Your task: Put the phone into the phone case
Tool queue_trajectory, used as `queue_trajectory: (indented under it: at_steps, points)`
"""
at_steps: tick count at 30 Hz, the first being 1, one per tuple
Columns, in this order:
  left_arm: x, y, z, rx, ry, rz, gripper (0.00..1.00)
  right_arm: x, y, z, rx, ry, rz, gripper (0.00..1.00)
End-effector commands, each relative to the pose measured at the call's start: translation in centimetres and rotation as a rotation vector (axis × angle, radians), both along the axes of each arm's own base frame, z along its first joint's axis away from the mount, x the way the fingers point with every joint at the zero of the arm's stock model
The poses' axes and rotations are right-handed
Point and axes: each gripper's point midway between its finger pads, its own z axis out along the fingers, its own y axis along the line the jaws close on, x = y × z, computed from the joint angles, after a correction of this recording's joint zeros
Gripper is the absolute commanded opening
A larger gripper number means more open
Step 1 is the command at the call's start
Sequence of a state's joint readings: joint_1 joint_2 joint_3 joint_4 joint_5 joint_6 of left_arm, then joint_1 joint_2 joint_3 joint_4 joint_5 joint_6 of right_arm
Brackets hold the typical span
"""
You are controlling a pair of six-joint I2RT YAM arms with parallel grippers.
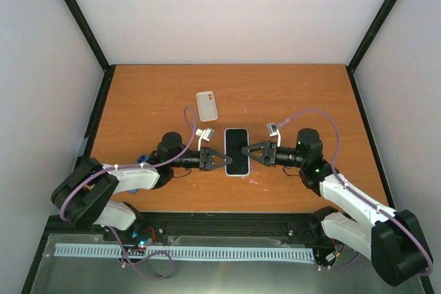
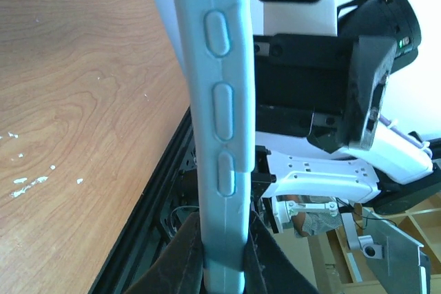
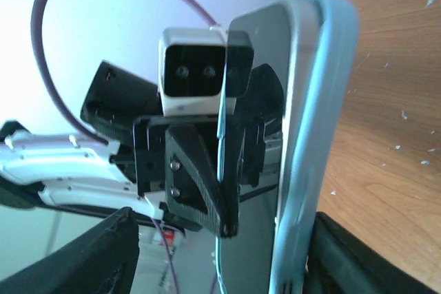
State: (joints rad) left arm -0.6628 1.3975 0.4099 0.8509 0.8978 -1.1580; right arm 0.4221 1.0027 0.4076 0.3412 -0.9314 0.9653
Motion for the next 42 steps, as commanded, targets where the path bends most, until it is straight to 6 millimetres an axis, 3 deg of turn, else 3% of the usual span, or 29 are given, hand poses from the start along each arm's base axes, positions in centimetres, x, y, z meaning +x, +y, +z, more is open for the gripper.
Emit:
queue_trajectory:
  at_steps: [1, 5, 8, 14, 19, 22, 25, 27, 33, 36, 42]
  points:
    - [1.0, -0.2, 3.7, -0.093, -0.137, 0.033, 0.00, -1.7, 0.1, -0.3, 0.014, -0.011, 0.039, 0.68]
    - [1.6, -0.3, 4.6, -0.094, -0.182, 0.055, 0.00, -2.7, 0.1, -1.1, 0.002, 0.009, 0.070, 0.67]
    - [2.2, -0.5, 4.8, -0.082, -0.198, 0.072, 0.00, -3.1, 0.0, -1.5, -0.008, 0.025, 0.077, 0.61]
    - [3.0, -0.8, 4.8, -0.052, -0.223, 0.091, 0.00, -3.4, -0.1, -1.7, -0.002, 0.047, 0.080, 0.35]
    - [3.7, -0.6, 3.4, 0.028, -0.240, 0.124, 0.00, -3.4, -0.2, -1.0, 0.018, 0.050, 0.063, 0.11]
    - [3.7, -0.3, 2.9, 0.057, -0.249, 0.135, 0.00, -3.3, -0.3, -0.5, 0.031, 0.049, 0.047, 0.03]
    - [3.4, -0.2, 3.1, 0.058, -0.261, 0.126, 0.01, -3.3, -0.3, -0.3, 0.035, 0.058, 0.036, 0.03]
    - [3.1, -0.2, 3.2, 0.052, -0.264, 0.108, 0.00, -3.2, -0.3, 0.0, 0.037, 0.034, 0.039, 0.07]
    - [1.0, -0.2, 3.7, 0.017, -0.278, 0.007, 0.00, -2.7, -0.7, 0.9, -0.029, -0.064, 0.008, 0.46]
    - [-0.2, 0.2, 4.0, 0.003, -0.297, -0.033, 0.00, -2.3, -0.8, 1.6, -0.060, -0.116, -0.003, 0.58]
    - [-2.4, 0.8, 4.6, -0.015, -0.343, -0.121, 0.00, -1.6, -0.6, 2.8, -0.092, -0.164, -0.003, 0.69]
